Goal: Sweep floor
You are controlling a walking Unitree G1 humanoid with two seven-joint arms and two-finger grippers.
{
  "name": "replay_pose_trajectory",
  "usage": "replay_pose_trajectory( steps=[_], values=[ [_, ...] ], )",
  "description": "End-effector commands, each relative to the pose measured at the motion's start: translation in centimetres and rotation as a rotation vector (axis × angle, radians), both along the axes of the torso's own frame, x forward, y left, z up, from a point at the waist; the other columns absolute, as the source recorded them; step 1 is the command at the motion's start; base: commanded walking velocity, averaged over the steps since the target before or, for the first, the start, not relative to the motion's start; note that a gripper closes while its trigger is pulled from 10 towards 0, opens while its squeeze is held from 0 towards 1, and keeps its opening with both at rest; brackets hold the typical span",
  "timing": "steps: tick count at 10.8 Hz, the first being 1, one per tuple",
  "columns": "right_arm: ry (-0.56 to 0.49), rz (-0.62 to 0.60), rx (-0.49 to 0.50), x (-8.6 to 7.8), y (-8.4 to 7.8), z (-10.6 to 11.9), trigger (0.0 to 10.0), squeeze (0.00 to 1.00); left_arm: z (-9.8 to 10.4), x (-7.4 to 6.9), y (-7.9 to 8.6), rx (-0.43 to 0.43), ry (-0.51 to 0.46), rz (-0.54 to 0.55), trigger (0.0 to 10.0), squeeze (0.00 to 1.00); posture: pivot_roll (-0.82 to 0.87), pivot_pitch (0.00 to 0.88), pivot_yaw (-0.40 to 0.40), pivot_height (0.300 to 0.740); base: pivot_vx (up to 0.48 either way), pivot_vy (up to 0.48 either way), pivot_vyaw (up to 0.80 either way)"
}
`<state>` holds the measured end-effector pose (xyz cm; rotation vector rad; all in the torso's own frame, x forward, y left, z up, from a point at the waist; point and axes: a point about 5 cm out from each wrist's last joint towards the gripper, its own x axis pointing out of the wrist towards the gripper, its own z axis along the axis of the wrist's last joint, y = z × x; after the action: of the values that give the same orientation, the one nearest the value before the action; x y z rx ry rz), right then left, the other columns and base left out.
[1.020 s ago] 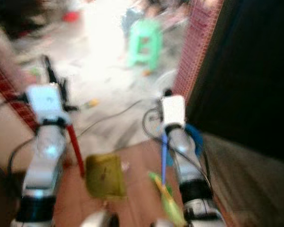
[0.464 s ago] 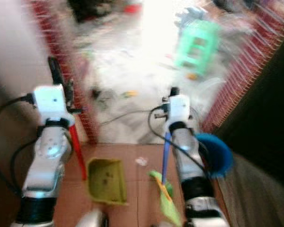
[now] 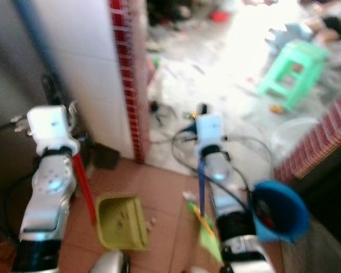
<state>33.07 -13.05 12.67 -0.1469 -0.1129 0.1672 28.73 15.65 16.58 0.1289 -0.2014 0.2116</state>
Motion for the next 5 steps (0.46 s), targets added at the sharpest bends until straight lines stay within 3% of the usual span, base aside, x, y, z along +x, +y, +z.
replay_pose_trajectory(
  steps=[1, 3, 5],
  values=[
    [-0.090, 0.005, 0.001, 0.2, -0.1, 2.2, 10.0, 0.00, 0.9, -0.1, -0.3, 0.018, -0.038, -0.013, 10.0, 0.00, -0.03, 0.014, -0.018, 0.740, 0.000, 0.000, 0.00],
    [-0.057, -0.015, 0.070, 0.4, 0.4, 1.8, 10.0, 0.00, 0.4, 0.1, -0.1, -0.004, -0.015, -0.006, 10.0, 0.00, -0.03, 0.011, -0.021, 0.740, 0.000, 0.000, 0.00],
    [-0.100, -0.071, 0.094, 0.8, 0.2, 3.0, 10.0, 0.00, -0.4, -0.2, 0.2, -0.027, 0.021, 0.000, 10.0, 0.00, -0.03, 0.020, -0.021, 0.740, 0.000, 0.000, 0.00]
  ],
)
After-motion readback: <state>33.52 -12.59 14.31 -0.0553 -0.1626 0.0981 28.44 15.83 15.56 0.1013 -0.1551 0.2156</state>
